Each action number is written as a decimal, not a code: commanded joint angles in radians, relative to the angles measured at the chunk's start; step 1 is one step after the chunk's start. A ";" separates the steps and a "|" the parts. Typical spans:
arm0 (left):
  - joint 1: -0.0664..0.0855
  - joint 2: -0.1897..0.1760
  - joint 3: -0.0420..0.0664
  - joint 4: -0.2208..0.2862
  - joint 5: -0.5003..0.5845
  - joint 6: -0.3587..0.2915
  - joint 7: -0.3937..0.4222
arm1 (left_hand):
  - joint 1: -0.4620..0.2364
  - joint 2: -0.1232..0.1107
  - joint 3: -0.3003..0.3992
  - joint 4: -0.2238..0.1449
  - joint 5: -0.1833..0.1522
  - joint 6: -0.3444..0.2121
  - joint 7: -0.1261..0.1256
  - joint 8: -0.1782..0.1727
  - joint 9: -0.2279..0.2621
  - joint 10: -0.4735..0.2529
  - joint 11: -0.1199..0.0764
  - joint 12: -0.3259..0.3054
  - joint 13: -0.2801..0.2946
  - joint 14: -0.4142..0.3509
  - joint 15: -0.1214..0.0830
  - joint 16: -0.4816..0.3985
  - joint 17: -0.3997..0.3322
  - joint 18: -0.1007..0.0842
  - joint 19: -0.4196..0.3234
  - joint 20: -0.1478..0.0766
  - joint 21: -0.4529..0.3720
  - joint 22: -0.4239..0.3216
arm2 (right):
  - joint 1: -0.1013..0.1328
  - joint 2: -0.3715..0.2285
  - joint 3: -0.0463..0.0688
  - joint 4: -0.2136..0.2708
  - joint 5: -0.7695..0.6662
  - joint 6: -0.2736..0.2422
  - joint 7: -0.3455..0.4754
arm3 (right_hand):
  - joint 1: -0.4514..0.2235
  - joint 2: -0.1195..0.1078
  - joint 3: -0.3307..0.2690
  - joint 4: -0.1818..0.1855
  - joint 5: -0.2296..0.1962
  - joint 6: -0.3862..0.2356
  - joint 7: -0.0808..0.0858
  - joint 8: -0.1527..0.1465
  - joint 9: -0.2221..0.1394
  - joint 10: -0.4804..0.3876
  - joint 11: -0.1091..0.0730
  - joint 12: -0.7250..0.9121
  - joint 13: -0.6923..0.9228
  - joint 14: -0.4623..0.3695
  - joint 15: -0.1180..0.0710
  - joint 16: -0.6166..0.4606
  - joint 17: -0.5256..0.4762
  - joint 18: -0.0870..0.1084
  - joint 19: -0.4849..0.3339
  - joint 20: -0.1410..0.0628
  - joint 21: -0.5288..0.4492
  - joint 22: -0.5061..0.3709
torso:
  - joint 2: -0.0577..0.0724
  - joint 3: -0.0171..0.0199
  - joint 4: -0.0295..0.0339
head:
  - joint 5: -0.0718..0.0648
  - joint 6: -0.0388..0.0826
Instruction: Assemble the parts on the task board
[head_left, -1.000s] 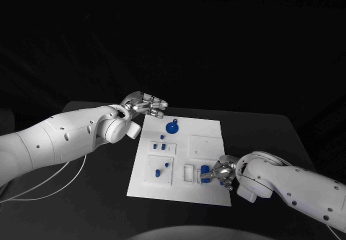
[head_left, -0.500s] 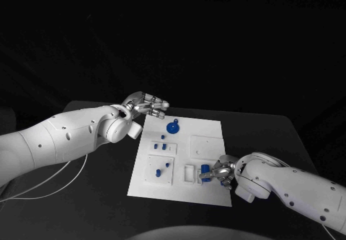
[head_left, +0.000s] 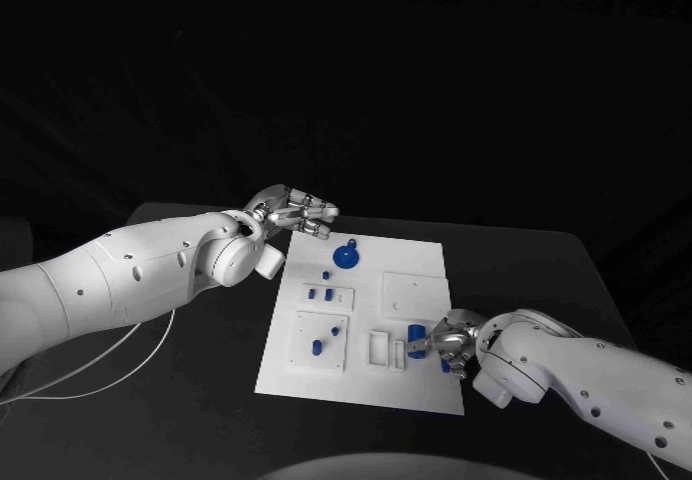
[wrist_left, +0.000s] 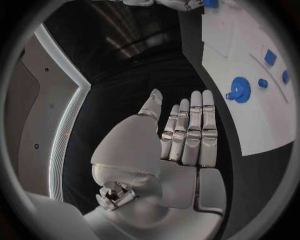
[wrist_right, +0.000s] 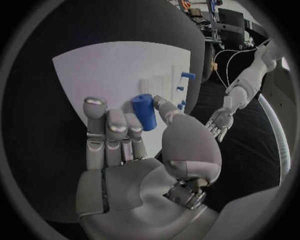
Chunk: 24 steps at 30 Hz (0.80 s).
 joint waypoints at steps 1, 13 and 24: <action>0.000 0.001 0.000 0.002 0.006 0.017 0.003 | -0.009 0.000 -0.003 0.002 0.001 -0.008 0.000 0.001 0.000 -0.003 0.005 0.000 0.000 -0.006 0.002 -0.001 0.001 -0.005 -0.006 0.002 0.003 0.001 | 0.000 -0.013 -0.004 0.013 0.041 -0.084 -0.004 | 0.024 0.041 0.127 -0.136 0.004 0.016 -0.006 0.004 -0.256 0.006 -0.003 0.005 0.000 0.000 -0.007 -0.003 0.002 0.005 0.050 -0.003 0.006 0.009 | 0.000 0.0002 -0.0007 | 0.001 -0.001; 0.000 0.001 0.000 0.002 0.001 0.025 -0.002 | -0.008 0.000 -0.002 0.001 0.001 -0.008 0.000 0.001 0.000 -0.004 0.005 0.000 0.000 -0.008 0.003 -0.001 0.001 -0.005 -0.008 0.002 0.002 0.001 | 0.021 -0.034 -0.002 0.081 0.063 -0.070 -0.006 | 0.023 0.041 0.086 -0.110 -0.024 0.028 -0.011 0.004 -0.272 0.010 -0.005 0.006 0.000 0.000 -0.008 -0.002 0.003 0.003 0.051 -0.004 0.006 0.012 | 0.000 -0.0017 0.0014 | 0.002 -0.001; 0.000 0.004 0.000 0.001 0.000 0.028 -0.005 | -0.008 0.000 -0.002 0.001 0.001 -0.008 0.000 0.001 0.000 -0.004 0.005 0.000 0.000 -0.009 0.003 -0.001 0.002 -0.005 -0.009 0.002 0.002 0.002 | 0.024 0.000 -0.003 0.092 0.082 -0.005 -0.029 | 0.023 0.047 0.067 -0.100 -0.026 0.043 -0.016 0.004 -0.277 0.008 -0.007 0.002 -0.002 0.000 -0.009 -0.003 0.003 0.000 0.050 -0.005 0.003 0.013 | 0.000 -0.0019 0.0017 | 0.000 -0.002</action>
